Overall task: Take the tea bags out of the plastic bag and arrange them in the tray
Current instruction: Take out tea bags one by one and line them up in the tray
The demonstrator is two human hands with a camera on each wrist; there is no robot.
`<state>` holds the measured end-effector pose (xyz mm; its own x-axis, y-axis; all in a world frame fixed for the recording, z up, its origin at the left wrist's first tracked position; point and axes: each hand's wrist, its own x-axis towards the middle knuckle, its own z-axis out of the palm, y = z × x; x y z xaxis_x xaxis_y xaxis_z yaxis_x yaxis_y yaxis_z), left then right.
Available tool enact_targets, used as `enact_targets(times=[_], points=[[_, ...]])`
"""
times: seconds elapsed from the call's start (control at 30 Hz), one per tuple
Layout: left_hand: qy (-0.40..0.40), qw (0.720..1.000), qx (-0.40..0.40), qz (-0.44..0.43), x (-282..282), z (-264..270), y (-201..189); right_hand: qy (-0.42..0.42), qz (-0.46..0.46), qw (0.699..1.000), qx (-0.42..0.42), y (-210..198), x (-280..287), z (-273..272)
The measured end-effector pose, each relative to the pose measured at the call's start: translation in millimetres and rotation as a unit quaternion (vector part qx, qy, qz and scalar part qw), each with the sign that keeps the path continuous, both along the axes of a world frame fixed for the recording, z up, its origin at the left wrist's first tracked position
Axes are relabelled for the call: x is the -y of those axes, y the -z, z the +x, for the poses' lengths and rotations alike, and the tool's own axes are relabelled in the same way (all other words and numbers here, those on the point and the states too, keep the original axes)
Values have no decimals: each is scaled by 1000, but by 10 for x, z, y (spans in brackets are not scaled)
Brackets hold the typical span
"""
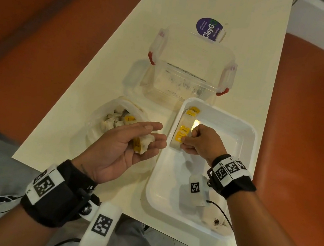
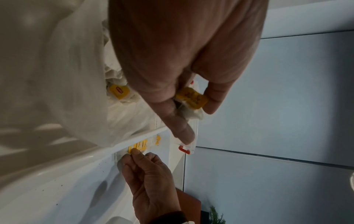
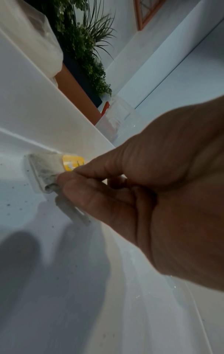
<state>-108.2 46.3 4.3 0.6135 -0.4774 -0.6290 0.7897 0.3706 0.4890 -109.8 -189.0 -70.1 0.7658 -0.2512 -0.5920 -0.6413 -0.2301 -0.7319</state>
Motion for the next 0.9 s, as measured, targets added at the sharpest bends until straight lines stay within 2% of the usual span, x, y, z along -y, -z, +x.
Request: enact_targets(times=[0.3, 0.43, 0.53, 0.67, 0.8, 0.9], points=[[-1, 999, -20, -34, 14, 46, 14, -5, -58, 998, 5, -36, 5, -58], [-13, 999, -29, -36, 59, 62, 9, -40, -102, 992, 66, -346, -90, -167], [-54, 996, -52, -46, 136, 79, 27, -95, -75, 981, 149, -683, -267, -320], [-118, 989, -51, -75, 315, 64, 26, -165, -70, 973, 145, -877, -535, -450], [-140, 985, -25, -94, 487, 1, 34, -100, -74, 978, 168, -781, -643, -419], [-123, 987, 13, -98, 509, -33, 76, -48, -47, 978, 197, -773, -590, -411]])
